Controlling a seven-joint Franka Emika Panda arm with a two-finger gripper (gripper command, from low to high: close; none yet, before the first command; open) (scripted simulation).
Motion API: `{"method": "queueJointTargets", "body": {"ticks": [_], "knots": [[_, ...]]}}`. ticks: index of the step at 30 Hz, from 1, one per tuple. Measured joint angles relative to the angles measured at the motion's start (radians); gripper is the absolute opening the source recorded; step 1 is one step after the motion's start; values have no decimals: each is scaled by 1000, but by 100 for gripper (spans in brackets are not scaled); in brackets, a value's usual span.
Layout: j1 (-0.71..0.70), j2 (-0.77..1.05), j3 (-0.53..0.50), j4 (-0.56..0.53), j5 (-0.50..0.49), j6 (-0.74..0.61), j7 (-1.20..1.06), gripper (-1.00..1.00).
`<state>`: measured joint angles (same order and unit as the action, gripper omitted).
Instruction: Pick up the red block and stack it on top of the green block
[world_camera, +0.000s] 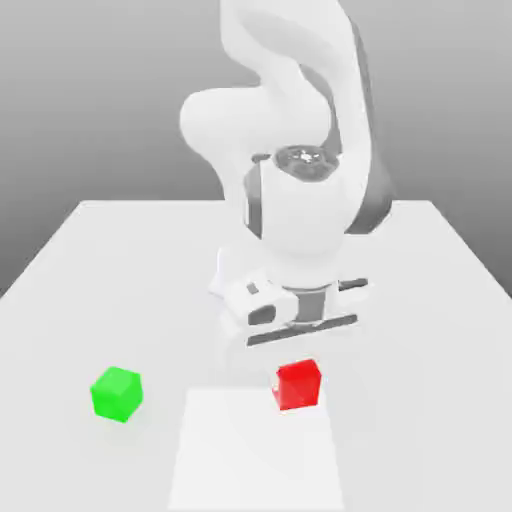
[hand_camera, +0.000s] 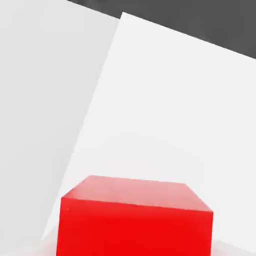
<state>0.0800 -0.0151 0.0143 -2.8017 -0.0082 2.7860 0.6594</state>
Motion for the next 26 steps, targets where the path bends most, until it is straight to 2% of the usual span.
{"method": "queueJointTargets", "body": {"ticks": [6, 16, 22, 23, 26], "knots": [[-182, -43, -87, 2, -23, -46, 270, -100], [-407, -110, -211, 8, -48, -115, 725, -100], [-422, 69, -210, 16, 45, 54, 700, -100], [-427, 102, -199, 18, 70, 84, 683, 100], [-427, 102, -199, 18, 69, 84, 683, 100]]}}
